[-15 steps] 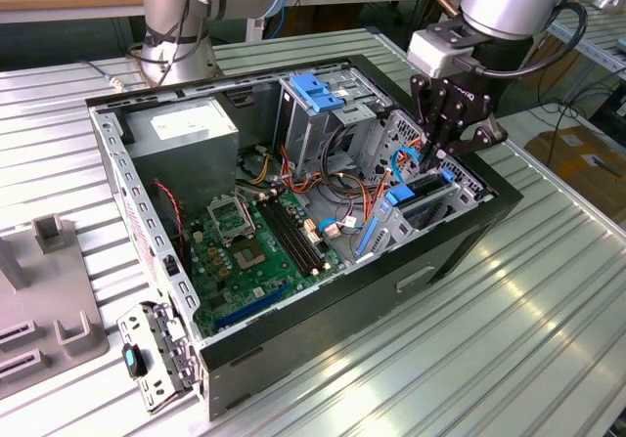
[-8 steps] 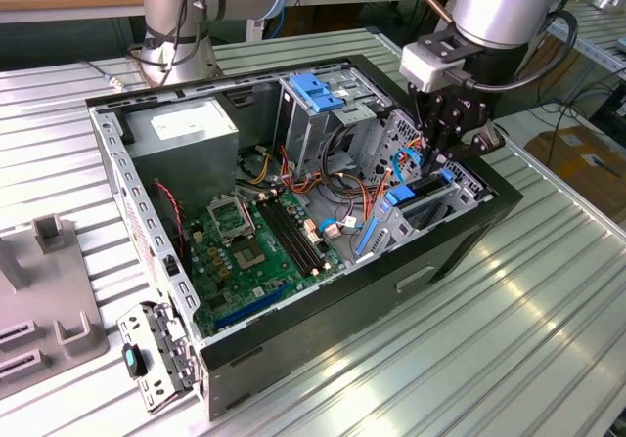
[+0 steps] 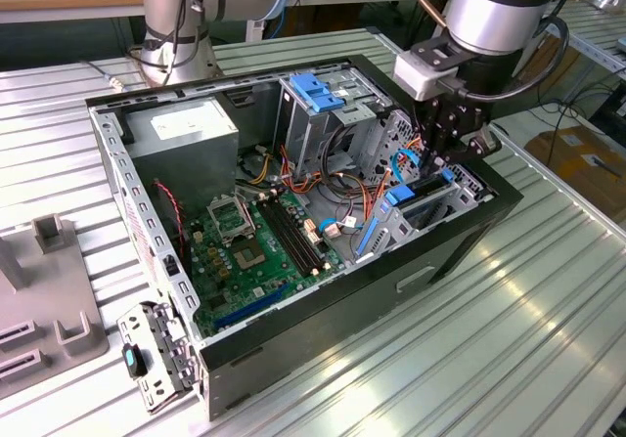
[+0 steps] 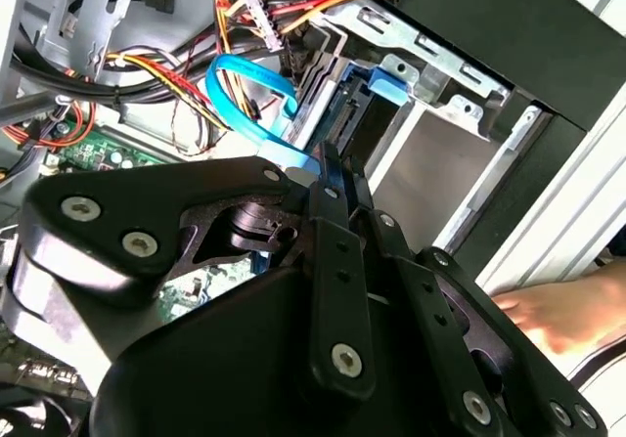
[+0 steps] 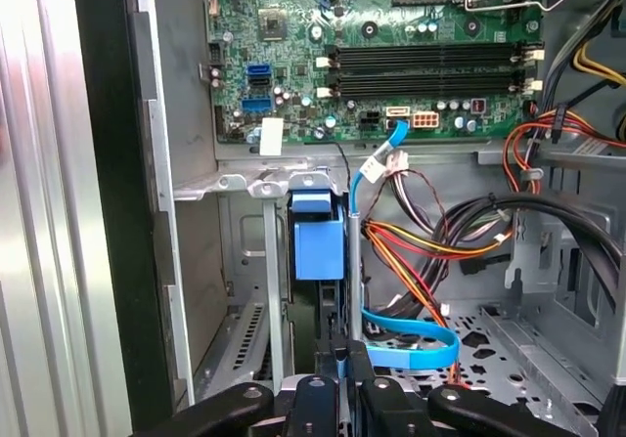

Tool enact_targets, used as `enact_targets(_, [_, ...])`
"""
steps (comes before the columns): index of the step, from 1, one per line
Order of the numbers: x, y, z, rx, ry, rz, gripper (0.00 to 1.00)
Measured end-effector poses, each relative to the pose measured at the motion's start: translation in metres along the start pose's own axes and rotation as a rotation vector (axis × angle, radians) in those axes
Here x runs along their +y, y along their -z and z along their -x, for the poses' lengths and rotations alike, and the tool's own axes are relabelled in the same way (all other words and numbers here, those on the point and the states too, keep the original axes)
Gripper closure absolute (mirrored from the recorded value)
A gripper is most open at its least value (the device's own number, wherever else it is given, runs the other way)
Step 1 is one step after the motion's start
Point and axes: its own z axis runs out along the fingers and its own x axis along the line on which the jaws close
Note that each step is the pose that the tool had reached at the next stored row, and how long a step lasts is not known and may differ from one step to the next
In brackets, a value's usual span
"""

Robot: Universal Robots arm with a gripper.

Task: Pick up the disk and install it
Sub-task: 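Insert the first disk wire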

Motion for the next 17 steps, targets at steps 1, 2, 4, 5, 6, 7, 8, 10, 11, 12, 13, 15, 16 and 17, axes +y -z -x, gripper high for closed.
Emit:
enact_targets(1, [0.0014,-0.0011,-0.0006,-0.0007,0.001,-0.0047,0.84])
enact_targets(2, [0.0029,-0.0023,-0.0008,-0.0009,0.004,-0.0080,0.84])
enact_targets(4, [0.0050,-0.0040,-0.0009,-0.0037,0.011,-0.0172,0.84])
enact_targets(5, [0.0051,-0.0043,-0.0008,-0.0045,0.013,-0.0197,0.84])
enact_targets(6, [0.0052,-0.0043,-0.0008,-0.0046,0.014,-0.0207,0.84])
enact_targets(7, [0.0052,-0.0043,-0.0008,-0.0048,0.014,-0.0208,0.84])
enact_targets(8, [0.0052,-0.0044,-0.0008,-0.0049,0.014,-0.0208,0.84])
enact_targets(10, [0.0053,-0.0044,-0.0008,-0.0049,0.014,-0.0208,0.84])
enact_targets(11, [0.0053,-0.0047,-0.0008,-0.0052,0.014,-0.0209,0.84])
enact_targets(12, [0.0054,-0.0051,-0.0006,-0.0054,0.015,-0.0209,0.84])
enact_targets(13, [0.0059,-0.0056,-0.0006,-0.0052,0.015,-0.0209,0.84])
enact_targets(15, [0.0063,-0.0067,-0.0006,-0.0066,0.024,-0.0222,0.84])
enact_targets(16, [0.0064,-0.0069,-0.0005,-0.0089,0.035,-0.0230,0.84])
enact_targets(17, [0.0064,-0.0070,-0.0005,-0.0106,0.044,-0.0235,0.84])
